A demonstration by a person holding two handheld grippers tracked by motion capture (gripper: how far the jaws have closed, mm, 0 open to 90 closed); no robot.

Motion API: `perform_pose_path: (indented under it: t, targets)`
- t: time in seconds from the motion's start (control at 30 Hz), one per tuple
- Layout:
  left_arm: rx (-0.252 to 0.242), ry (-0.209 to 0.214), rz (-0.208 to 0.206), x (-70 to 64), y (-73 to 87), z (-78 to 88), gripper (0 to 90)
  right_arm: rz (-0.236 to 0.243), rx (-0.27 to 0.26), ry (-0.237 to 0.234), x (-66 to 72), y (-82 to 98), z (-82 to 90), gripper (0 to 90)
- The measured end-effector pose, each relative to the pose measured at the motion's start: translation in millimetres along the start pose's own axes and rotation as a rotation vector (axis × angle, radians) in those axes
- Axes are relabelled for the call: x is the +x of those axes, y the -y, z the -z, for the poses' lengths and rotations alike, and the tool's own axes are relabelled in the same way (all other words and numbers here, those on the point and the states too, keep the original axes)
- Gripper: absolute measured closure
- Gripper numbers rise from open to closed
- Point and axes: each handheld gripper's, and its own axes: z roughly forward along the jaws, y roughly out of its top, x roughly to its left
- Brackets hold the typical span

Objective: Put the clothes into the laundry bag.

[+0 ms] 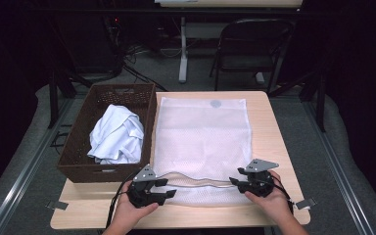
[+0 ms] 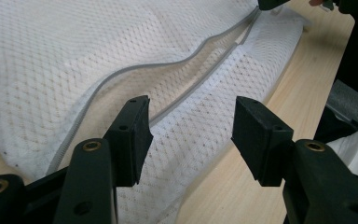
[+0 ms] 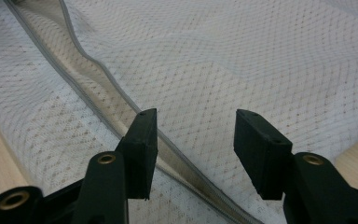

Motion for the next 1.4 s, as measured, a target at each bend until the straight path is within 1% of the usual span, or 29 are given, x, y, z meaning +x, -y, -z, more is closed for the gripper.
perform_pose_path:
  t: [0.03,0.1,0.17,0.2,0.23,0.27,0.3,0.37,0.4,0.47,0.5,0.7,0.73,0.8,0.87,0.9,0.97,1.1,1.17,1.4]
  targets:
    - [-0.018,0.003,0.0,-0.5,-1.5,4.9,46.6,-0.002,-0.002,0.0,0.1,-0.1,0.1,49.6]
    - [-0.035,0.017,0.013,-2.0,-3.5,10.3,45.9,-0.002,-0.006,0.002,0.9,-0.6,1.0,49.6]
    - [-0.038,0.021,0.01,-2.8,-5.6,16.0,44.0,0.012,-0.012,0.008,1.4,-0.8,1.1,49.5]
    - [-0.038,0.021,0.01,-2.8,-5.6,16.0,43.1,0.012,-0.012,0.008,1.4,-0.8,1.1,49.5]
    - [-0.042,0.021,0.006,-3.2,-6.3,18.5,43.1,0.008,-0.012,0.007,1.7,-0.8,1.2,49.2]
    - [-0.058,0.005,0.0,-3.9,-6.5,21.4,42.2,0.001,-0.013,0.005,1.9,-0.9,1.3,48.8]
    - [-0.061,0.0,0.006,-4.6,-6.7,22.9,41.4,0.0,-0.017,0.008,1.6,-1.1,1.7,48.2]
    - [-0.068,-0.003,0.004,-4.5,-7.3,26.2,40.7,-0.006,-0.025,0.011,1.1,-1.4,2.5,47.2]
    - [-0.069,-0.002,0.01,-4.7,-7.7,27.9,40.7,-0.006,-0.025,0.011,1.1,-1.4,2.5,47.2]
    - [-0.084,-0.005,0.004,-4.6,-9.3,33.5,40.1,-0.008,-0.03,0.014,0.7,-1.2,2.9,46.4]
    - [-0.09,-0.007,0.007,-5.0,-9.8,35.1,39.9,-0.011,-0.031,0.014,0.6,-1.3,3.0,46.2]
    - [-0.105,-0.013,0.012,-5.8,-11.6,43.9,39.2,-0.011,-0.029,0.017,0.4,-1.4,3.1,44.9]
    - [-0.111,-0.023,0.013,-6.4,-12.0,47.0,39.0,-0.006,-0.029,0.022,0.2,-1.6,3.3,44.8]
    - [-0.11,-0.021,0.009,-5.9,-12.2,48.4,39.0,-0.004,-0.029,0.024,0.2,-1.6,3.3,44.7]
    - [-0.117,-0.026,0.013,-5.5,-12.3,50.3,39.1,-0.004,-0.029,0.025,0.6,-1.6,3.5,44.5]
    - [-0.119,-0.023,0.023,-4.9,-12.4,52.2,39.1,0.002,-0.029,0.026,0.8,-1.8,3.5,44.4]
    - [-0.122,-0.017,0.026,-4.4,-12.6,53.2,39.0,0.0,-0.026,0.025,1.2,-1.8,3.4,44.3]
    - [-0.131,-0.02,0.033,-4.3,-13.4,57.3,39.1,0.004,-0.021,0.022,1.7,-1.9,3.2,43.8]
    - [-0.138,-0.027,0.033,-4.2,-13.8,59.7,39.1,0.01,-0.025,0.025,2.2,-2.1,3.1,43.6]
    - [-0.141,-0.036,0.034,-3.9,-15.1,66.7,39.1,0.009,-0.026,0.029,2.5,-2.3,3.4,43.6]
